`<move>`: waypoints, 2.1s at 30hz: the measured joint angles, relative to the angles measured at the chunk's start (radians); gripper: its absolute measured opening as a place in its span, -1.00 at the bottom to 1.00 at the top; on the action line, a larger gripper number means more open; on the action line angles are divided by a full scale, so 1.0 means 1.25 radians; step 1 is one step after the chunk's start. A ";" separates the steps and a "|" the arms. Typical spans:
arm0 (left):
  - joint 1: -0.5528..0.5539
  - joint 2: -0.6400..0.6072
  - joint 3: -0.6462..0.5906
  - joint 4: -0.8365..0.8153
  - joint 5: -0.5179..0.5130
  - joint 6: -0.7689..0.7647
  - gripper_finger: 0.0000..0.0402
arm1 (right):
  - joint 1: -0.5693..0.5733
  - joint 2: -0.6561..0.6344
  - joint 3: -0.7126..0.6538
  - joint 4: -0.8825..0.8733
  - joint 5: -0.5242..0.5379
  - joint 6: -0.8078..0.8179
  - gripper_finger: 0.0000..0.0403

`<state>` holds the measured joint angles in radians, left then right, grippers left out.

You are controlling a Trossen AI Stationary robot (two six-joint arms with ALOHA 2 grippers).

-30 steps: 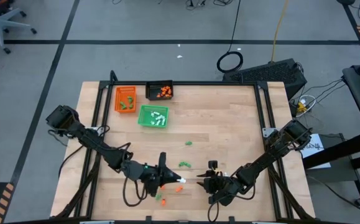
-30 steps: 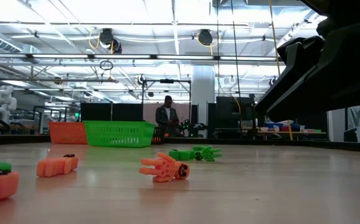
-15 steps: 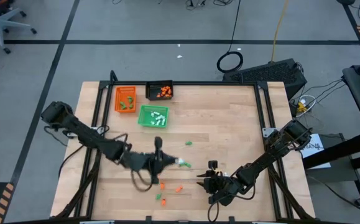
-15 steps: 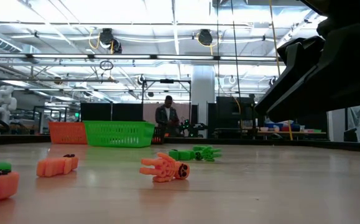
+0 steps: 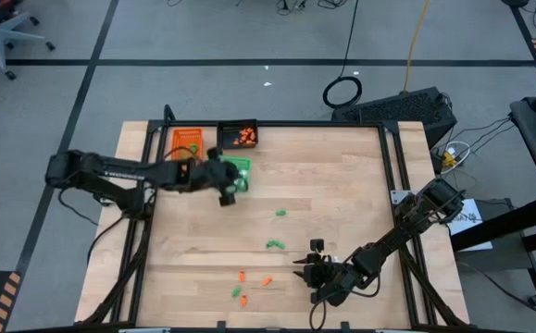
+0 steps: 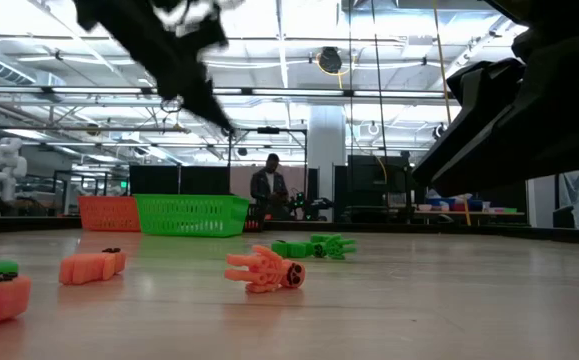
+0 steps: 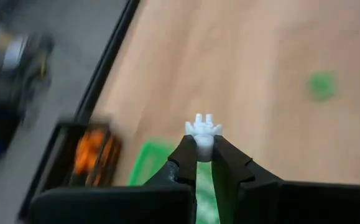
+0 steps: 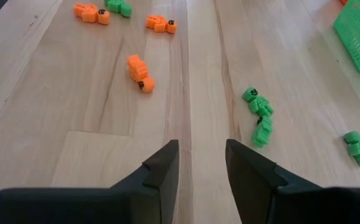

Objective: Sort Halloween decoration
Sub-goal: Put the white skeleton toy into the green bin

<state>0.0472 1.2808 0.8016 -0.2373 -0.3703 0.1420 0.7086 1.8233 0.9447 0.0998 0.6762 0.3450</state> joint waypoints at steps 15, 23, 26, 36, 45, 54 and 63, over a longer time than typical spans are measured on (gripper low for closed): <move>0.162 0.007 -0.140 0.025 0.016 -0.183 -0.81 | -0.002 0.000 0.000 -0.003 0.001 0.001 -0.42; 0.144 0.007 -0.140 0.034 0.023 -0.202 -0.23 | -0.002 -0.001 0.000 -0.003 0.025 0.042 -0.42; 0.127 0.000 -0.140 0.030 0.037 -0.221 -0.09 | -0.002 -0.029 0.002 -0.032 0.024 0.093 -0.42; 0.040 -0.007 -0.140 0.030 0.093 -0.298 -0.05 | 0.032 -0.171 0.146 -0.481 0.024 0.408 -0.42; -0.080 -0.085 -0.140 0.071 0.066 -0.373 -0.05 | 0.069 -0.181 0.255 -0.806 -0.056 0.742 -0.42; -0.302 -0.098 -0.139 0.263 0.007 -0.328 -0.05 | 0.089 -0.142 0.255 -0.869 -0.228 0.989 -0.12; -0.405 -0.090 -0.139 0.350 -0.013 -0.297 -0.05 | 0.088 -0.017 0.255 -0.893 -0.286 1.131 0.10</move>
<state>-0.4588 1.1687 0.6273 0.2008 -0.3860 -0.2287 0.8191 1.8025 1.2633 -1.0166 0.3193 1.7584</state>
